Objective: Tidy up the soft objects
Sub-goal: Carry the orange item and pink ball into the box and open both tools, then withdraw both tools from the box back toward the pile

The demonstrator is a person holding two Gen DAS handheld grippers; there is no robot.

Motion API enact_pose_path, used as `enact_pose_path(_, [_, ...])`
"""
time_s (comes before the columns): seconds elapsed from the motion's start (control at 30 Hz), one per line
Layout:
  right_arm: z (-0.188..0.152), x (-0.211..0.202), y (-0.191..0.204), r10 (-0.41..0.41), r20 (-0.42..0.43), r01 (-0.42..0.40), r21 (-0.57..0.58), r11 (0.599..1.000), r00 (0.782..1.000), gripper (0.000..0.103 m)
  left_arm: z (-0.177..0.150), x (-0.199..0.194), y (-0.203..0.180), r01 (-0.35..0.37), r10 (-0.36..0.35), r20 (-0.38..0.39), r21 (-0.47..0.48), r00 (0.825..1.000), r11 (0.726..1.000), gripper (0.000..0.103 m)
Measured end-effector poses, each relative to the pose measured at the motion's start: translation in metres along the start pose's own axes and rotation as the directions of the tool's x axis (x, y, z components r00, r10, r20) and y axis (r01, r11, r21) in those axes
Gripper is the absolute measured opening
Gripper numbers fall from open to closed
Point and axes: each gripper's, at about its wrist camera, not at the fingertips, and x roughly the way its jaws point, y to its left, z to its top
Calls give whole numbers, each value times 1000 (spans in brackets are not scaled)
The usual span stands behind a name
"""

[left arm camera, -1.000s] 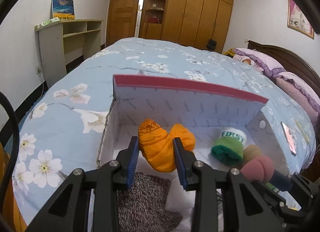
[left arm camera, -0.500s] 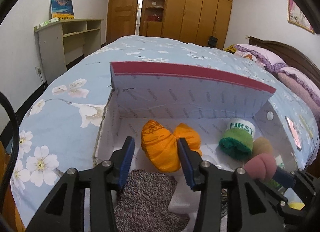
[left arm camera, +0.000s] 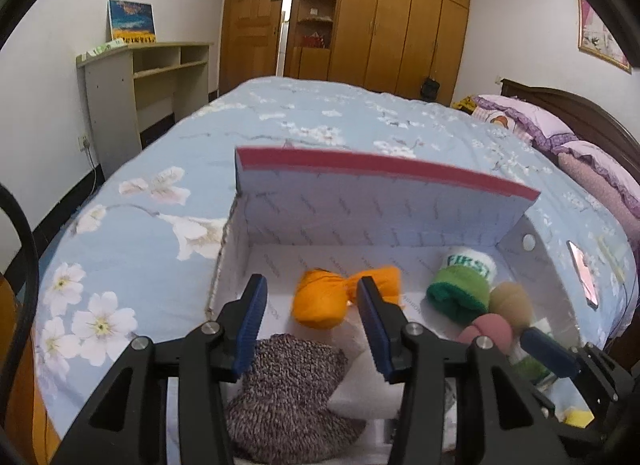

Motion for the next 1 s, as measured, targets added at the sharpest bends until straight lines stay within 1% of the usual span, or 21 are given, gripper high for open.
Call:
enact_pose_path(0.13, [0,-4,-9,29,3,-29,50,998,1000,48,0,-14,-5,12,-12,14,15,1000,1000,49])
enact_pose_path(0.27, [0,-7,-9,35,6,-35,51,998,999,48,-3,-27,-8,23,-24,15,21,1000,1000,49])
enact_pose_path(0.47, [-2,-11,-11,63,15,-64,71,995,998,48,-9,-46,-9,20,-20,16,26,1000,999,49])
enact_pose_path(0.57, [-2,-14,-10,87,23,-89,86,992,996,51,-13,-53,-6,20,-20,13,23,1000,1000,50])
enact_pose_path(0.67, [0,-25,-4,86,63,-90,63,994,994,57,-16,-60,-4,26,-26,4,15,1000,1000,50])
enact_pose_path(0.8, [2,-39,2,88,96,-92,42,995,992,57,-21,-68,-4,30,-30,-1,23,1000,999,50])
enact_pose_path(1.0, [0,-56,6,84,107,-89,39,995,991,57,-28,-83,-6,43,-43,-5,28,999,999,50])
